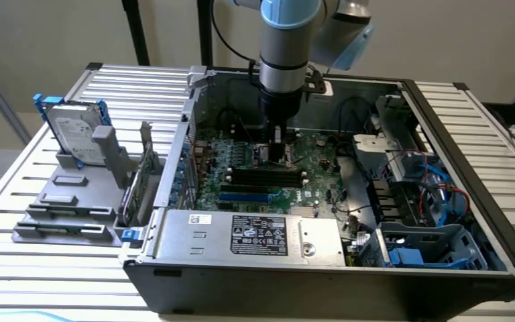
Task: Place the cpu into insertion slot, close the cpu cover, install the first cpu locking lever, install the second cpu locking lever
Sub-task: 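Place the cpu into insertion slot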
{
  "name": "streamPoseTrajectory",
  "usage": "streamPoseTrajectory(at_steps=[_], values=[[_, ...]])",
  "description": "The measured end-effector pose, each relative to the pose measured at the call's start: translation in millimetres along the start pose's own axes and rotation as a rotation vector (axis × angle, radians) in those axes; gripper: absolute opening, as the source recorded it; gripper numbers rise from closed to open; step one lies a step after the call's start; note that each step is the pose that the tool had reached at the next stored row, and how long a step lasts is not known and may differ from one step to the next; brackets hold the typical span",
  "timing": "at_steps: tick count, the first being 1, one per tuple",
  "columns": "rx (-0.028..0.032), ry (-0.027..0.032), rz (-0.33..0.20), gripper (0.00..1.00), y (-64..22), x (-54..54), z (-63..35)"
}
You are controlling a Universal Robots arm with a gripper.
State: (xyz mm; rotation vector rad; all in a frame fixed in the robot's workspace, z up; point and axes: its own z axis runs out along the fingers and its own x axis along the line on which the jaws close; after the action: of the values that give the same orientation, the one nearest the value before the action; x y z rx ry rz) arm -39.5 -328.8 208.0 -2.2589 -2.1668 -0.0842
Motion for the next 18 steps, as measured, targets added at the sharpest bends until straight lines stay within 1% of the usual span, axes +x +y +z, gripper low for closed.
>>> streamPoseTrajectory(at_steps=[3,4,6,7,9,10,13,14,15,16,18], values=[[0.0032,0.0004,0.001,0.62,-0.2,0.3,-7.4],[0.0041,0.0006,0.001,0.6,-0.5,0.3,-9.8],[0.0054,0.0017,0.001,0.47,-1.6,0.0,-14.3],[0.006,0.0029,0.002,0.47,-2.6,-0.3,-16.6],[0.0067,0.0065,0.002,0.36,-5.1,-1.3,-20.7],[0.0068,0.0094,0.002,0.36,-6.7,-2.0,-22.7],[0.0072,0.0158,0.002,0.18,-13.2,-4.4,-28.5],[0.0072,0.0175,0.002,0.18,-15.8,-5.2,-30.3],[0.0074,0.0187,0.002,0.12,-18.8,-6.1,-32.0],[0.0074,0.0195,0.002,0.11,-22.1,-7.1,-33.5],[0.0074,0.0203,0.002,0.11,-30.6,-9.3,-35.7]])
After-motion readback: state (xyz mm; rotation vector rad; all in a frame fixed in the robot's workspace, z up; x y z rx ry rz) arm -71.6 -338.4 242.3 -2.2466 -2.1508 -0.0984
